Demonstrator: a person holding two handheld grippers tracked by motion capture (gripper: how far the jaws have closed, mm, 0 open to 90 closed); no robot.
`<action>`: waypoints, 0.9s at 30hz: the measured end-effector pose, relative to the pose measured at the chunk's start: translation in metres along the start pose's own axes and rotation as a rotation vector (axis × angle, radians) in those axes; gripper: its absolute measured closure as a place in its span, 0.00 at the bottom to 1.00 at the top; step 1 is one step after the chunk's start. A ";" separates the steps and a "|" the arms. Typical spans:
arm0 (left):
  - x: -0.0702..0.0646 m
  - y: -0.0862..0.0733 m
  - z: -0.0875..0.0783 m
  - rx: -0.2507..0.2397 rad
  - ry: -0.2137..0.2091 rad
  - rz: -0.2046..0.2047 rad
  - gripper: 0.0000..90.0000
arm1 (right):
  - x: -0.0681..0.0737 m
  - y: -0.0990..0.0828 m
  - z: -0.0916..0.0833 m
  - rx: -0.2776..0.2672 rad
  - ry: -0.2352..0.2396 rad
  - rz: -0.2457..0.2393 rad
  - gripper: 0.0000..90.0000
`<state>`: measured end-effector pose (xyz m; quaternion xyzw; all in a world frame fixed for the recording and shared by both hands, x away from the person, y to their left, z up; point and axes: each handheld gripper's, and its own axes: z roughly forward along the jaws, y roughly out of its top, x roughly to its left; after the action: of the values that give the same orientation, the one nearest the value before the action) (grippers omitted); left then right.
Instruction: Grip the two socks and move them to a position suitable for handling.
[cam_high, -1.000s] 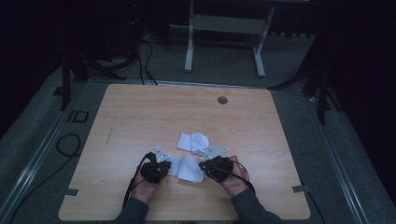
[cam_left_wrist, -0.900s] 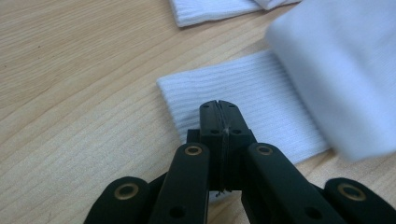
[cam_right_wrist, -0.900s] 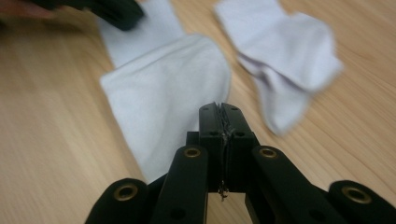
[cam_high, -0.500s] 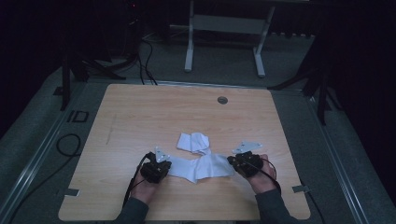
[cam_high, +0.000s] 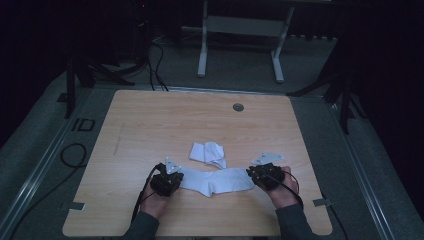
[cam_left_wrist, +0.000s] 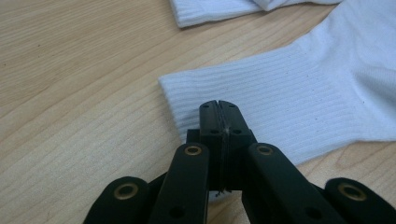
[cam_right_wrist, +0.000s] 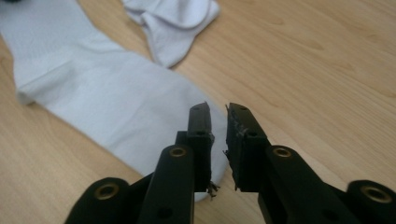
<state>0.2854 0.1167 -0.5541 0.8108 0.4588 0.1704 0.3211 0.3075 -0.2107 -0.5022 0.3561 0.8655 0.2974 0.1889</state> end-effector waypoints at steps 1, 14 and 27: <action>0.000 0.000 0.000 -0.001 -0.004 -0.003 0.96 | 0.004 -0.002 0.004 0.020 0.009 -0.017 0.93; 0.001 0.003 -0.009 -0.030 -0.030 -0.020 0.92 | 0.028 -0.022 0.031 0.109 0.070 -0.055 0.98; -0.004 0.002 -0.004 -0.013 -0.033 0.002 0.92 | 0.051 -0.014 0.032 0.086 0.125 -0.086 0.97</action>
<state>0.2823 0.1136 -0.5501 0.8118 0.4514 0.1604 0.3338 0.2834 -0.1697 -0.5407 0.3074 0.9020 0.2732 0.1318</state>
